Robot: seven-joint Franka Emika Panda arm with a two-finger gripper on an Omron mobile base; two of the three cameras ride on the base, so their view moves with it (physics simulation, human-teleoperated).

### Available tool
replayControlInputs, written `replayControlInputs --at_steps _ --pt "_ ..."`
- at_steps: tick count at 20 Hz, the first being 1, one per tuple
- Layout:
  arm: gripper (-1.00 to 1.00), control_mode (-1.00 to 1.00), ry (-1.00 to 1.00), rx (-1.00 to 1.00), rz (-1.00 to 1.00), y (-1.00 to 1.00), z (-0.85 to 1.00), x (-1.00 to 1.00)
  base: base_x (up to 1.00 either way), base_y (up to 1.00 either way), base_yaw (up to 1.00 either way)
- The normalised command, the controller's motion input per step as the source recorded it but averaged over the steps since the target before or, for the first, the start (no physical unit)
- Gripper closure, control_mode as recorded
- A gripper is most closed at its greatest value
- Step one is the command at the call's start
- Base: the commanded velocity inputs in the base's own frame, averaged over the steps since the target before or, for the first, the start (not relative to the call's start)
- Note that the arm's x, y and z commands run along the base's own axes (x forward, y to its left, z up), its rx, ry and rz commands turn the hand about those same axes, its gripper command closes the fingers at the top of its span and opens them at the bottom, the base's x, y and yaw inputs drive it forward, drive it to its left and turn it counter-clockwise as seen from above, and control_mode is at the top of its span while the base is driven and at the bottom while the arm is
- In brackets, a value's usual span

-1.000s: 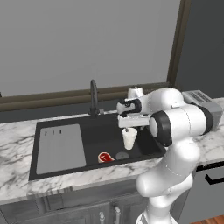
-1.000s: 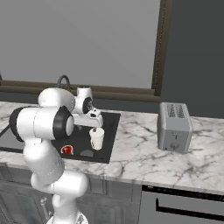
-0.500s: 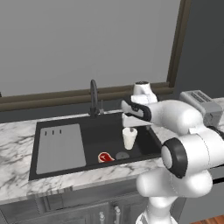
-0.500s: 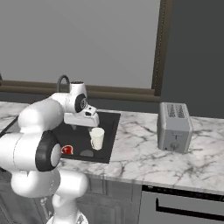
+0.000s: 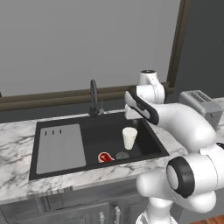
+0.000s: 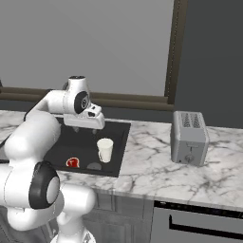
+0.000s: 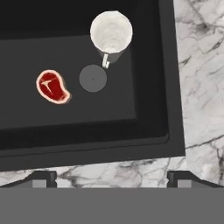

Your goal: Pick the jug and jar and place them in the sink. Then turn on the water.

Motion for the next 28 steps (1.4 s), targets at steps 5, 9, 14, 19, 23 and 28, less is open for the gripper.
replayControlInputs --at_steps 5,9,14,19,23,28 --pt "-1.00 -1.00 -0.01 0.00 0.00 0.00 0.37 -0.18 0.00 0.00 0.00" --pt "-1.00 -1.00 0.00 0.00 0.00 0.00 0.38 -0.24 0.00 0.00 0.00" --pt "-1.00 -1.00 -0.03 0.00 0.00 -0.01 0.33 -0.40 0.00 0.00 0.00" --pt "-1.00 -1.00 -0.08 0.00 0.00 -0.06 0.11 -0.56 0.00 0.00 0.00" --pt "-1.00 -1.00 -0.12 0.00 0.00 -0.06 0.10 -0.53 0.00 0.00 0.00" --pt "-1.00 1.00 0.00 0.00 0.00 0.00 0.00 0.00 -0.71 -0.15 -0.09"
